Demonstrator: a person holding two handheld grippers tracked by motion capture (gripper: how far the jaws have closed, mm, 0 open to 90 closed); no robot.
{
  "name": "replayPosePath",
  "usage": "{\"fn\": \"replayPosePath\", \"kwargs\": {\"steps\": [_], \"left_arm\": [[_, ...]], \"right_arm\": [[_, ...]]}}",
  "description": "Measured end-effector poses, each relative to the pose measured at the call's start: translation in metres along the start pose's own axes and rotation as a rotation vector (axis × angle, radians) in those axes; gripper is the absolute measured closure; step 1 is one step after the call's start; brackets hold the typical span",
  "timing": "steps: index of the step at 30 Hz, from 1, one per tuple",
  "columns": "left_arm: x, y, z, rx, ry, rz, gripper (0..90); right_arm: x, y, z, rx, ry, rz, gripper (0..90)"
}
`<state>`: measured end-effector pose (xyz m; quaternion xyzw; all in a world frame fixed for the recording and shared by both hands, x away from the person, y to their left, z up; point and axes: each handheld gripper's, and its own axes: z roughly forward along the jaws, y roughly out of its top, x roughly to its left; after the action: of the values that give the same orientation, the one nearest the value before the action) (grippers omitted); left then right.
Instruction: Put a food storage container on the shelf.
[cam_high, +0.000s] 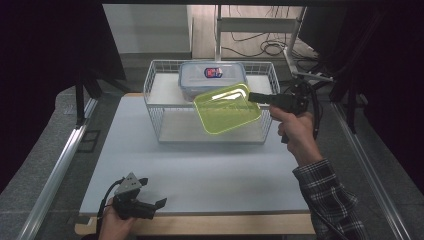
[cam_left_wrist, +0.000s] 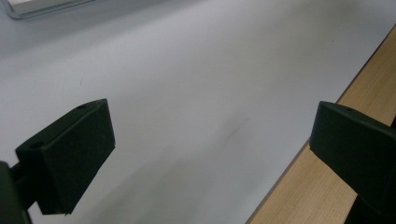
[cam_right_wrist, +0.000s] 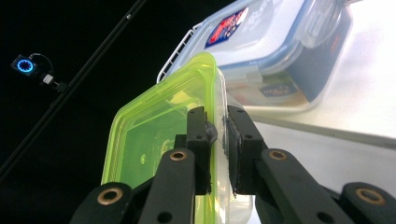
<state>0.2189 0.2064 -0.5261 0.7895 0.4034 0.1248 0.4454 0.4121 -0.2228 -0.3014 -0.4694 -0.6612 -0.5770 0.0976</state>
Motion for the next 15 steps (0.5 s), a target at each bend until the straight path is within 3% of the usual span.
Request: {"fn": "replayPosePath", "kwargs": {"steps": [15], "left_arm": [[-0.001, 0.0, 0.0, 0.003, -0.002, 0.003, 0.0]], "right_arm": [[0.011, 0.025, 0.001, -0.045, -0.011, 0.006, 80.6]]}}
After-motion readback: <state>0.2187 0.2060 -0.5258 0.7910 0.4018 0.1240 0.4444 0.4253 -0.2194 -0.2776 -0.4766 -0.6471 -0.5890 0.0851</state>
